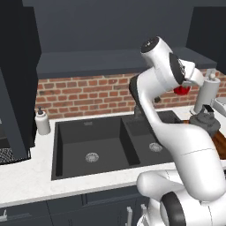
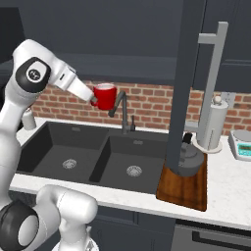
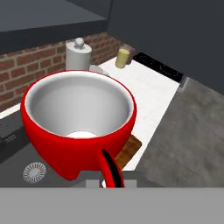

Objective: Pick the kettle from the counter and place it on the tray. Then pick the mug from the cabinet and place it on the tray. Then close the cabinet doors.

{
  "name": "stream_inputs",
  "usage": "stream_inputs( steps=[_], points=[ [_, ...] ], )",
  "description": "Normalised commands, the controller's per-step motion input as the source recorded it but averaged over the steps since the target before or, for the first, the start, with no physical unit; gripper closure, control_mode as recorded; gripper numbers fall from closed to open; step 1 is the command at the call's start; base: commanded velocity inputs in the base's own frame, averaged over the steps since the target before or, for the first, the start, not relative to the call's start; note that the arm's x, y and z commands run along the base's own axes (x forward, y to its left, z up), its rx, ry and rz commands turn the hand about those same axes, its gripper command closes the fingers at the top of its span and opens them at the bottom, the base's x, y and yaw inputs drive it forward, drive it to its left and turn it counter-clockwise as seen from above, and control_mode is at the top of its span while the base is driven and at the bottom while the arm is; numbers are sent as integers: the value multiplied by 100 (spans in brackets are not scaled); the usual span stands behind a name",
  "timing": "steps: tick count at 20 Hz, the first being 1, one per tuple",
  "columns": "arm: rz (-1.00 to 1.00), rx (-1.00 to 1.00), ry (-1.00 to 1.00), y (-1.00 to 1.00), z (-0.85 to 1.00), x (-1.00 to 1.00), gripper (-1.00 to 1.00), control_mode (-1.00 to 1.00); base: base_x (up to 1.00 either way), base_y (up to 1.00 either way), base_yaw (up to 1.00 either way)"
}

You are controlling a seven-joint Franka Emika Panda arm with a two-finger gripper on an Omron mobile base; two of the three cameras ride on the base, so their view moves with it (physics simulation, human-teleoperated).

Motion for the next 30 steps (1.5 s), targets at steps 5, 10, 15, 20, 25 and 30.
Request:
stream_inputs(
  steps=[5,10,15,20,25,30],
  points=[
    [-17,3,0,-20,-20,-34,100,-100,0,0,0],
    [-14,0,0,-25,-39,-36,100,-100,0,0,0],
    [-8,0,-8,-14,-78,-32,100,-100,0,0,0],
    [-8,0,-1,-29,-66,-7,100,-100,0,0,0],
    [-5,0,0,-31,-48,-7,100,-100,0,0,0],
    [-1,0,0,-23,-40,4,100,-100,0,0,0]
  ],
)
